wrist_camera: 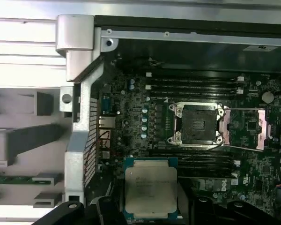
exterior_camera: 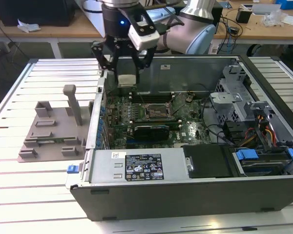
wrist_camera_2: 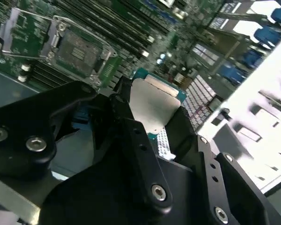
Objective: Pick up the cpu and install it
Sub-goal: 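Pick up the cpu and move it towards the insertion slot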
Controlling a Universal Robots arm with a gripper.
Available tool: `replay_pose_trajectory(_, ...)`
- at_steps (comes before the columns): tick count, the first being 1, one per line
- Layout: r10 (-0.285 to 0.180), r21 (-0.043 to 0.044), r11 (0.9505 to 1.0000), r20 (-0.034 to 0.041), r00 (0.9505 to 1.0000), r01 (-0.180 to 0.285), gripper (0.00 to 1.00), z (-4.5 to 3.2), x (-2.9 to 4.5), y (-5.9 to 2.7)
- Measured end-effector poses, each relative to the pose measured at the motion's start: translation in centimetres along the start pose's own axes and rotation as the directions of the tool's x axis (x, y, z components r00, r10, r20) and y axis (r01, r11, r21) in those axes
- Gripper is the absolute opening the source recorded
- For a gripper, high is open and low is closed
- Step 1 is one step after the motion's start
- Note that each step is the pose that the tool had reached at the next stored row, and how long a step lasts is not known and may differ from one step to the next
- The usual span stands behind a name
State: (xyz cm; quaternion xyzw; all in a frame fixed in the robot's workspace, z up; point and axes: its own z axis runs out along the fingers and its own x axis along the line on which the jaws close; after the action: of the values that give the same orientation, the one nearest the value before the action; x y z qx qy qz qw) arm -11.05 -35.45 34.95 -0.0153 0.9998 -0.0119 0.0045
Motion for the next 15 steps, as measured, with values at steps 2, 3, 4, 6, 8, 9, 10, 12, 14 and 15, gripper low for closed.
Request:
replay_pose_trajectory(2,0.000,0.0022,1.0000,-0.0026,1.0000,0.000,0.54,0.71,-1.53,0.31)
replay_pose_trajectory(3,0.000,0.0029,1.0000,-0.0036,1.0000,0.000,0.54,0.99,-2.11,0.43)
replay_pose_trajectory(4,0.000,0.0035,1.0000,-0.0047,1.0000,0.000,0.54,1.29,-2.67,0.55)
replay_pose_trajectory(6,0.000,0.0041,1.0000,-0.0063,1.0000,0.000,0.54,1.82,-3.65,0.79)
replay_pose_trajectory(8,0.000,0.0045,1.0000,-0.0075,1.0000,0.000,0.54,2.24,-4.35,0.98)
replay_pose_trajectory(9,0.000,0.0045,1.0000,-0.0077,1.0000,0.000,0.54,2.41,-4.56,1.07)
replay_pose_trajectory(10,0.000,0.0045,1.0000,-0.0082,1.0000,0.000,0.54,2.66,-4.84,1.20)
replay_pose_trajectory(12,0.000,0.0045,1.0000,-0.0093,1.0000,0.000,0.54,3.28,-5.47,1.53)
replay_pose_trajectory(14,0.000,0.0046,1.0000,-0.0101,0.9999,0.000,0.54,3.74,-5.94,1.79)
replay_pose_trajectory(15,0.000,0.0045,1.0000,-0.0104,0.9999,0.000,0.54,4.23,-6.39,2.03)
